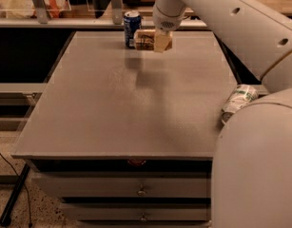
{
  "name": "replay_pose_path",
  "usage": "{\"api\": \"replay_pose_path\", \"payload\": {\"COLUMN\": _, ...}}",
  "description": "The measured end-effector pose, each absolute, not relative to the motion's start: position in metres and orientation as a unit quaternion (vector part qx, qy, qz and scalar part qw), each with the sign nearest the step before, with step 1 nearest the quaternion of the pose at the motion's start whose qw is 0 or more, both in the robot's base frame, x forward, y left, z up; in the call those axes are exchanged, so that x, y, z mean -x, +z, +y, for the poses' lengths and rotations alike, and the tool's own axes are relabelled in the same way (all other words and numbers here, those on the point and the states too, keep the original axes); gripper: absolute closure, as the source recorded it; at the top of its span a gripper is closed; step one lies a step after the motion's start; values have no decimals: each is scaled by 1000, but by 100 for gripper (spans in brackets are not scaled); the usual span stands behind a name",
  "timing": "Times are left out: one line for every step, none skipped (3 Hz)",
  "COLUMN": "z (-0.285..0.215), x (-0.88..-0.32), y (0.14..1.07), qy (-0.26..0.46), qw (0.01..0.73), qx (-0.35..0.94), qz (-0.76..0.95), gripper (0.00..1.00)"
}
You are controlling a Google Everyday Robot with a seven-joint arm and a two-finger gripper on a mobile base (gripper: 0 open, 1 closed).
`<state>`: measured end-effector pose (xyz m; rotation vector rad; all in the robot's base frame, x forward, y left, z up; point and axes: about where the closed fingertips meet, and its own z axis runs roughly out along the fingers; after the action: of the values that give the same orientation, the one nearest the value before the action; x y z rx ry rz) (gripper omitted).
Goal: Move orange can near pepsi can
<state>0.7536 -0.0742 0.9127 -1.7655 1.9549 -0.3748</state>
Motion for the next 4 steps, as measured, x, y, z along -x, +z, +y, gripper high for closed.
{"api": "replay_pose_path", "payload": {"z": -75, "x": -768, "y": 905, "qy": -128, "qw": 246, "qx": 647, "qz": 711, "gripper": 100}}
{"api": "replay_pose_path", "payload": {"z": -72, "x": -781, "y": 893, "qy": -117, "qw": 248, "qx": 652, "qz": 706, "gripper": 100}}
{"api": "replay_pose_path", "payload": {"z": -70, "x": -794, "y": 880, "qy": -110, "qw": 250, "qx": 655, "qz": 705, "gripper": 100}}
{"api": "replay_pose_path", "payload": {"z": -66, "x": -806, "y": 872, "qy": -104, "qw": 256, "qx": 655, "qz": 703, "gripper": 100}}
